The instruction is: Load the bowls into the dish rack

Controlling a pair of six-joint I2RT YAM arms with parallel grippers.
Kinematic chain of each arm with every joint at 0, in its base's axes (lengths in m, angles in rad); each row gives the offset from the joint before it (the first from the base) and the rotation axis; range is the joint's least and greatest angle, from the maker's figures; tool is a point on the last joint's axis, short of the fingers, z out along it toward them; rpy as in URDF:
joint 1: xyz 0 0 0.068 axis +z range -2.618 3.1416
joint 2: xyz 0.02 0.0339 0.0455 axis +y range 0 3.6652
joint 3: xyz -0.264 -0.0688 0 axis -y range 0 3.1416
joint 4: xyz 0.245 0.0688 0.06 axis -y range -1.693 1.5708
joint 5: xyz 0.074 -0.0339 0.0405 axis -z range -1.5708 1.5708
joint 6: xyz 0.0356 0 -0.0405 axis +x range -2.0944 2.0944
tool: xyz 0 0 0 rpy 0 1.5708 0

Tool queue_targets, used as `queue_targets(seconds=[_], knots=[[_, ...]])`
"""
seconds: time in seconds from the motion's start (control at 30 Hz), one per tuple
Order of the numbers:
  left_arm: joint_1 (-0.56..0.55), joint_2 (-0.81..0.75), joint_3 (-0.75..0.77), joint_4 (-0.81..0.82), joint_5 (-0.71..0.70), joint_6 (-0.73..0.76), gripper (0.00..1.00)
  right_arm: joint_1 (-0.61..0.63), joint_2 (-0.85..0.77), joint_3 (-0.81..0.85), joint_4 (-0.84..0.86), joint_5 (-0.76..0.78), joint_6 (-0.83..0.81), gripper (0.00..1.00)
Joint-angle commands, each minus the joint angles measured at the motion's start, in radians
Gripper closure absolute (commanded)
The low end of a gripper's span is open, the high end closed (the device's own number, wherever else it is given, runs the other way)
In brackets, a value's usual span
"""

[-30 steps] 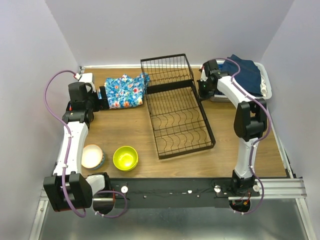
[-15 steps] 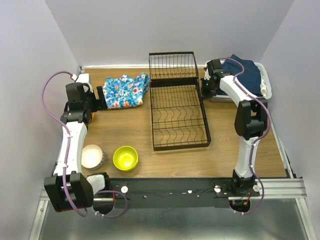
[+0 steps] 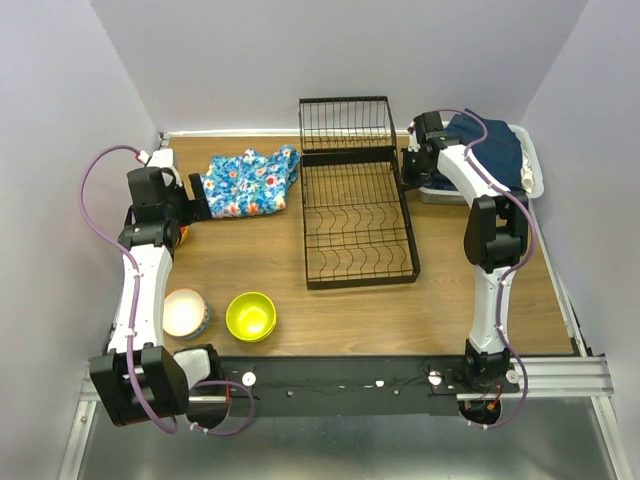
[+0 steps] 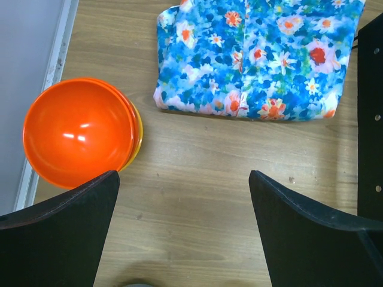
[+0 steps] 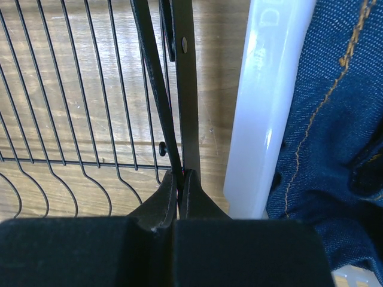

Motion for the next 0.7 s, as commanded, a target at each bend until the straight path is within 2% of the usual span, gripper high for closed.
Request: queue_targets(seconds=[0.0, 0.4, 0.67], knots=[[0.024, -0.032, -0.024, -0.011, 0.031, -0.021, 0.01, -0.020, 0.014, 0.035, 0.093, 0.046, 0.071, 0.99], [0.030, -0.023, -0.034, 0.009, 0.045, -0.041, 0.01, -0.022, -0.092, -0.075, 0.075, 0.094, 0.090, 0.99], [0.030, -0.016, -0.025, 0.006, 0.055, -0.044, 0.01, -0.029, -0.073, -0.015, 0.070, 0.111, 0.077, 0.99]])
